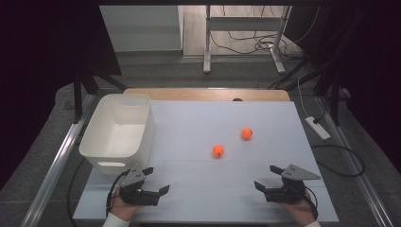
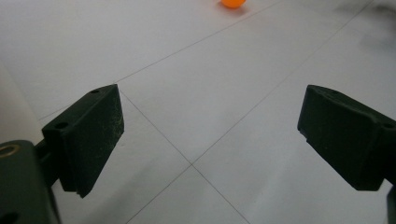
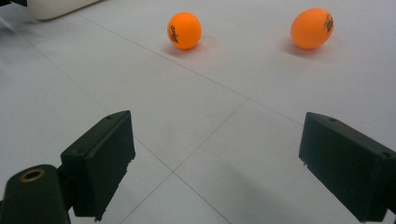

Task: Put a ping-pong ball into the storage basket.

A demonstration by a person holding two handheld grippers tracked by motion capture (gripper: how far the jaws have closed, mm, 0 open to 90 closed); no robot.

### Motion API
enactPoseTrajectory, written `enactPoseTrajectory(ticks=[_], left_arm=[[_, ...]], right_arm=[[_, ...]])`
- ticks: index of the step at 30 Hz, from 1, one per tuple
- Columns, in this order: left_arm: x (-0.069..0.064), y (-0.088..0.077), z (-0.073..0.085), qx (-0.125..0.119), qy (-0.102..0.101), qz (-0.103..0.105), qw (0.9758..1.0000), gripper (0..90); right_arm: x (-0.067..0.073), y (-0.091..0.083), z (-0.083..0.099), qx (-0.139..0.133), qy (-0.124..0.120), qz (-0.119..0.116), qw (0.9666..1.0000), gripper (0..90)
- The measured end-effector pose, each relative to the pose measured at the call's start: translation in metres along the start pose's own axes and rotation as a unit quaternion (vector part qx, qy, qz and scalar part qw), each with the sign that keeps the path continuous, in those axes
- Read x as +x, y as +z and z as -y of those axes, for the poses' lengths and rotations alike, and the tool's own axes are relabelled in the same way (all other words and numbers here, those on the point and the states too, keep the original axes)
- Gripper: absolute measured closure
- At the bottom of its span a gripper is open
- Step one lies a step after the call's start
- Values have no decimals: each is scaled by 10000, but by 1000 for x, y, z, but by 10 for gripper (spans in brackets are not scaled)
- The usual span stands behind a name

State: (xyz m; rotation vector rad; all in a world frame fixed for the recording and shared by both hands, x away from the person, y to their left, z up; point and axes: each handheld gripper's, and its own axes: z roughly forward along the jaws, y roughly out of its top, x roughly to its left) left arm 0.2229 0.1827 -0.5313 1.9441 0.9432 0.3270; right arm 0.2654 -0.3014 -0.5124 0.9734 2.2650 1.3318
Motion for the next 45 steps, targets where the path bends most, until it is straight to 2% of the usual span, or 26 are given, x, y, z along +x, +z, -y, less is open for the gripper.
enactPoseTrajectory(ticks=[6, 13, 21, 27, 45], left_arm=[[-3, 1, 0, 26, 53, -8, 10000, 81], [-3, 0, -1, 1, -15, 14, 10000, 81], [-3, 1, -4, 33, -3, 4, 10000, 81], [-8, 1, -11, 28, 85, 8, 10000, 83], [-14, 7, -27, 81, 101, 76, 9999, 83]], right_arm=[[-1, -1, 1, -15, 48, -36, 10000, 106], [-1, 1, 1, 21, 74, -10, 10000, 107], [-1, 0, 1, 43, 84, -11, 10000, 108], [0, -2, 3, 62, 109, 1, 9999, 110], [0, -3, 2, 27, 102, 5, 9999, 115]])
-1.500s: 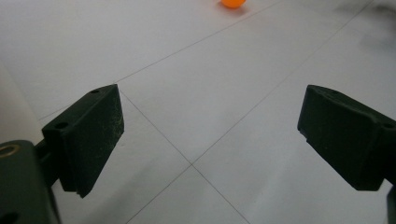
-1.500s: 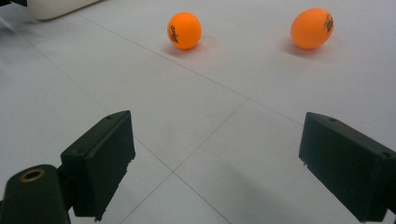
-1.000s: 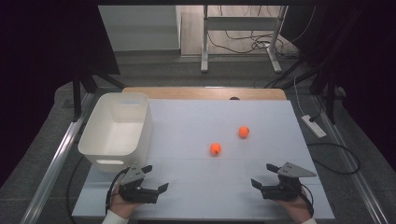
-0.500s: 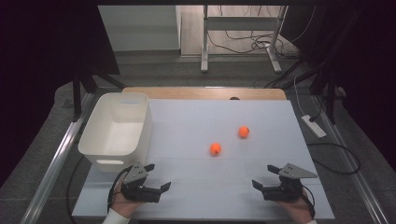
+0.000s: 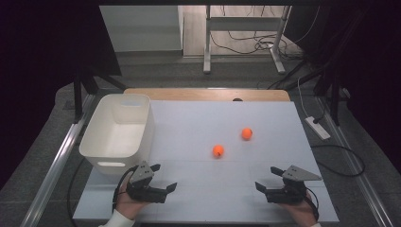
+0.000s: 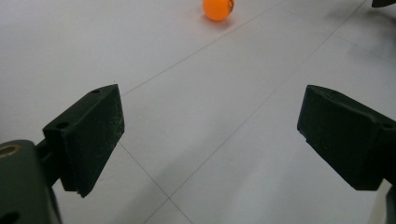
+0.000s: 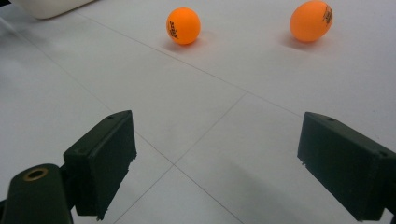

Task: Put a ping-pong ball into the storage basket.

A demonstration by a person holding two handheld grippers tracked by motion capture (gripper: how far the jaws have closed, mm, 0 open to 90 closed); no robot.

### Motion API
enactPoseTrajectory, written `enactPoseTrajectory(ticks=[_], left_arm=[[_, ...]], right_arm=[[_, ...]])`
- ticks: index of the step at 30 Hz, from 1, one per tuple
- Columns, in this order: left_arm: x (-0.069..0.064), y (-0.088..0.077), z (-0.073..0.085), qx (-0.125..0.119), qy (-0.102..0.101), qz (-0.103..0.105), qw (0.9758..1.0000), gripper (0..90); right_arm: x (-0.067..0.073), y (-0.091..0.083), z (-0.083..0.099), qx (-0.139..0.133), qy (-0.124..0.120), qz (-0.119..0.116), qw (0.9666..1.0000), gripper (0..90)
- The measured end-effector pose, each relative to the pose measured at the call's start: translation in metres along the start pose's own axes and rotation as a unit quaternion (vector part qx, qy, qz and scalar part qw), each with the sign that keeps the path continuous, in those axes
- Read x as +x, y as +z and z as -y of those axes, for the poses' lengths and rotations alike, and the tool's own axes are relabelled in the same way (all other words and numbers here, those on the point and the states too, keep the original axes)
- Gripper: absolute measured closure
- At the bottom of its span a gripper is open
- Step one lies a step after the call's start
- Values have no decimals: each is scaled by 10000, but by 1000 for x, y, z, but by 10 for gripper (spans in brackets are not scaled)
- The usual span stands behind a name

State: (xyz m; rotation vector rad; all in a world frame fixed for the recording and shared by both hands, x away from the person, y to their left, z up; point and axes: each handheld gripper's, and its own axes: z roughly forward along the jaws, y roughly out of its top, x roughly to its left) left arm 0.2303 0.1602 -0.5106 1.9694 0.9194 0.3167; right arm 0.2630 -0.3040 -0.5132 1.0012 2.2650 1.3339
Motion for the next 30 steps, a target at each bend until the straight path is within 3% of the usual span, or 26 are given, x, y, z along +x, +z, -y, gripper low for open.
enactPoseTrajectory(ticks=[3, 21, 30], left_arm=[[-2, 3, -2, 30, 27, 31, 10000, 83], [-9, 16, -30, 58, 200, 139, 9997, 83], [-10, 22, -36, 83, 206, 209, 9995, 83]], right_arm=[[0, 0, -1, -65, 103, -68, 9999, 116], [0, 1, 0, -11, -11, -12, 10000, 118], [0, 2, 0, 21, -46, -4, 10000, 118]])
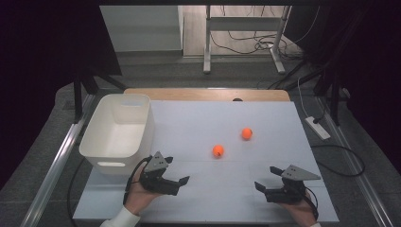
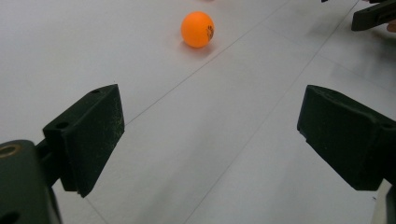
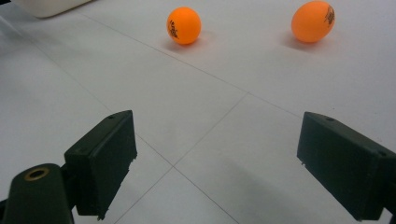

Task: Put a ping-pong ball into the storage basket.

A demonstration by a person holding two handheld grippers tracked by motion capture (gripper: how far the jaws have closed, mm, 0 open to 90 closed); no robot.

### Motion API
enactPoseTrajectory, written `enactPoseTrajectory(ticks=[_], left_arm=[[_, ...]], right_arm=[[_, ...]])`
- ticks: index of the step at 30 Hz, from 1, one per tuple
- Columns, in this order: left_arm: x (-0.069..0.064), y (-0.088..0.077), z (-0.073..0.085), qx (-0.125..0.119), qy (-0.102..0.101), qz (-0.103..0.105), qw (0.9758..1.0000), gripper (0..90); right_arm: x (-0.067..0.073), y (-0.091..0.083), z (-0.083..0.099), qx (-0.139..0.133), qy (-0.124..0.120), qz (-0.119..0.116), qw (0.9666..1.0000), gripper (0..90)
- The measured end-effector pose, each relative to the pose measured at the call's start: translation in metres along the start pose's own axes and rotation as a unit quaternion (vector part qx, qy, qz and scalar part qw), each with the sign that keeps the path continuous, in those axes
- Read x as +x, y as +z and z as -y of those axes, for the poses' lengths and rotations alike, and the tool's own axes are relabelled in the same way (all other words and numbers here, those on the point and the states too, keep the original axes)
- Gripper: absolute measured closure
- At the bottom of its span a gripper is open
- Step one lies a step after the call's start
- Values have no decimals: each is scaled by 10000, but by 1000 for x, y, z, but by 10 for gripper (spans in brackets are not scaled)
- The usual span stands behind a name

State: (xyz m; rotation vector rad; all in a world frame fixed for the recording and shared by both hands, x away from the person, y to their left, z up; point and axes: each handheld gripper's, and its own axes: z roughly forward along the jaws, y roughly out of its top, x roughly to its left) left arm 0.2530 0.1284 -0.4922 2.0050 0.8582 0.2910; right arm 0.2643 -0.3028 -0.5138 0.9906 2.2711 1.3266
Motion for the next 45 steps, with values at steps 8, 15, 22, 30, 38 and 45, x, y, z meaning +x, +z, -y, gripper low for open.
enactPoseTrajectory(ticks=[8, 15, 22, 30, 38, 45], left_arm=[[2, 12, -9, 74, 36, 26, 10000, 83], [5, 18, -17, 59, 63, 44, 10000, 83], [9, 29, -26, 96, 58, 74, 9999, 84], [10, 37, -35, 117, 129, 72, 9998, 85], [9, 44, -44, 131, 174, 139, 9997, 85], [8, 52, -48, 207, 198, 194, 9994, 85]], right_arm=[[0, 0, 0, 27, -7, 11, 10000, 118], [0, 0, 1, 42, -3, 14, 10000, 119], [-1, 1, 0, 32, -10, -8, 10000, 119], [-1, 0, 0, 31, -5, 9, 10000, 119], [-1, 0, 0, 42, -6, 8, 10000, 118], [-2, 0, 0, 36, -10, -5, 10000, 119]])
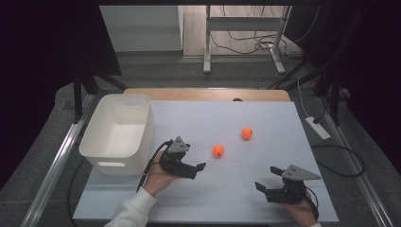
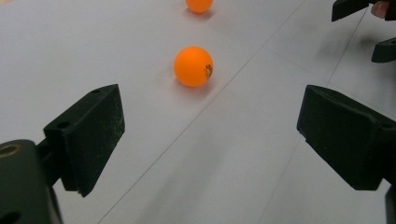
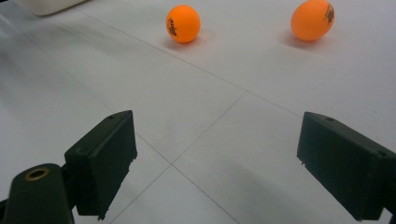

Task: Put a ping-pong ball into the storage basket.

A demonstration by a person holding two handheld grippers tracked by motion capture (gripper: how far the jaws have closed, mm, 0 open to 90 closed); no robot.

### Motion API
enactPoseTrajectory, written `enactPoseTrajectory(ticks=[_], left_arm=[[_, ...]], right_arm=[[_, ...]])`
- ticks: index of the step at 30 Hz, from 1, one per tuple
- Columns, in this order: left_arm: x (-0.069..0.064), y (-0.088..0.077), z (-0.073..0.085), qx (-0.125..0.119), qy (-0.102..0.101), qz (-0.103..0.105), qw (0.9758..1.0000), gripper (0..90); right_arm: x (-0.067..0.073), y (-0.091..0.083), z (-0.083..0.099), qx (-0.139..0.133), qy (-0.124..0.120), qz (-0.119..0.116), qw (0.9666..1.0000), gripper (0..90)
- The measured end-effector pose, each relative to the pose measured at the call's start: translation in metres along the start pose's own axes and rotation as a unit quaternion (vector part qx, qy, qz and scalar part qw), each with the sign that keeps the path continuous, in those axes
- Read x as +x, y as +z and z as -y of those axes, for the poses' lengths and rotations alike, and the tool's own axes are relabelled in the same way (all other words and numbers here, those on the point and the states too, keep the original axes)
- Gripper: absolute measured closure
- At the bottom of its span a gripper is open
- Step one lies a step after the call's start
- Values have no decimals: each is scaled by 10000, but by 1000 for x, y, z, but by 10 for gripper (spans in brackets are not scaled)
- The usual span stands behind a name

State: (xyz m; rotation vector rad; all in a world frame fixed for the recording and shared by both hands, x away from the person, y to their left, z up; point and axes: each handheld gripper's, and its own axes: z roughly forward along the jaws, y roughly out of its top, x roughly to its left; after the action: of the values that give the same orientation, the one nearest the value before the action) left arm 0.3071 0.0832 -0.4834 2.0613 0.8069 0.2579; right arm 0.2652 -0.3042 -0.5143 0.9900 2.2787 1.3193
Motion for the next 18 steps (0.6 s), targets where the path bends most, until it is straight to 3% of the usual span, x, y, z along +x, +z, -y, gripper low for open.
enactPoseTrajectory(ticks=[18], left_arm=[[15, 39, -6, 361, -66, 123, 9993, 88]], right_arm=[[0, 1, 0, -21, 31, -64, 10000, 119]])
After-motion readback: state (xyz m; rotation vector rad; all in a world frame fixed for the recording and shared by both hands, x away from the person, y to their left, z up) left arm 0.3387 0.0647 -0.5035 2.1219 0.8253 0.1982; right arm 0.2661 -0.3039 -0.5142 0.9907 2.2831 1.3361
